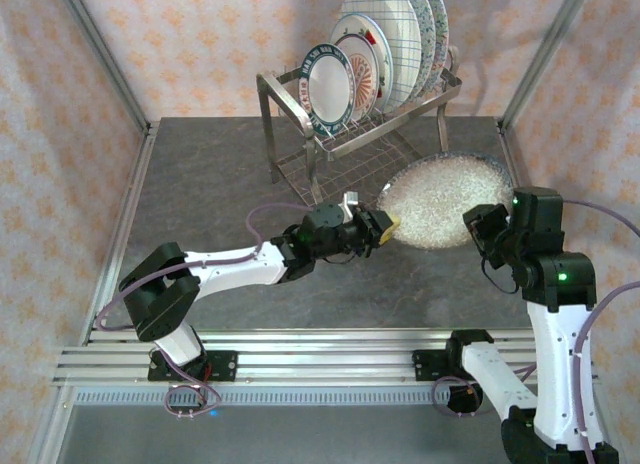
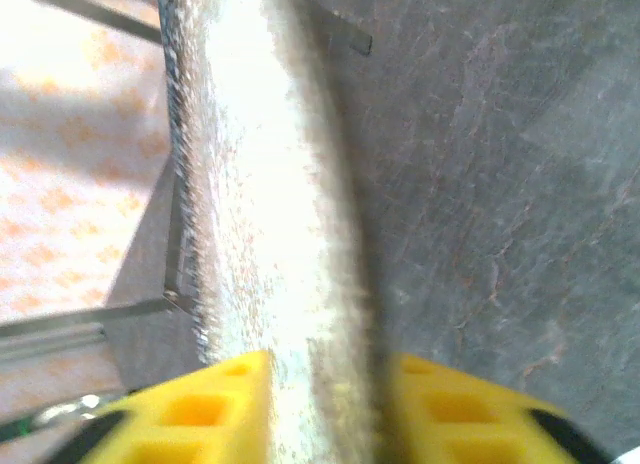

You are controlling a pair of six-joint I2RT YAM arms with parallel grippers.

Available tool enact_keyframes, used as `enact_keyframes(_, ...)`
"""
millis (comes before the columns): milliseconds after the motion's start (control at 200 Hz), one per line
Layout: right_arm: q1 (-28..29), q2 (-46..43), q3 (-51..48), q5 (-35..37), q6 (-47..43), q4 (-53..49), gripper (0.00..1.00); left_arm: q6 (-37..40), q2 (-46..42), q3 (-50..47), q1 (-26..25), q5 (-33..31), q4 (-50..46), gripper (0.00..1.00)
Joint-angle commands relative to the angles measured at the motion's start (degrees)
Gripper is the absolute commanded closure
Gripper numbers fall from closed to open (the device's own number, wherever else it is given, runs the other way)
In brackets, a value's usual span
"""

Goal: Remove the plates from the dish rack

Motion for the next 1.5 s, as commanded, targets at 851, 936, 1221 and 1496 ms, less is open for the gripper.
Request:
enact_keyframes(851, 0.12, 12.03, 23.12, -2.9, -19.12, -15.62, 0.42, 11.28, 2.81, 1.11, -0.52, 2.53, 12.96, 1.0)
enact_keyframes(936, 0.18, 11.88, 22.6, -2.68, -19.48, -16.03, 0.42, 11.59, 5.21, 2.05, -0.93, 2.14, 14.99, 1.0)
enact_keyframes(1221, 0.26, 14.51, 24.82, -2.78, -21.46, -18.62, 0.42, 13.42, 13.37, 7.35, -2.2, 1.83, 18.08, 1.0)
enact_keyframes(1496, 0.18, 14.77, 23.72, -3.37, -21.21, -19.2, 0.44, 14.88, 19.06, 10.25, -2.26, 1.19, 19.12, 1.0)
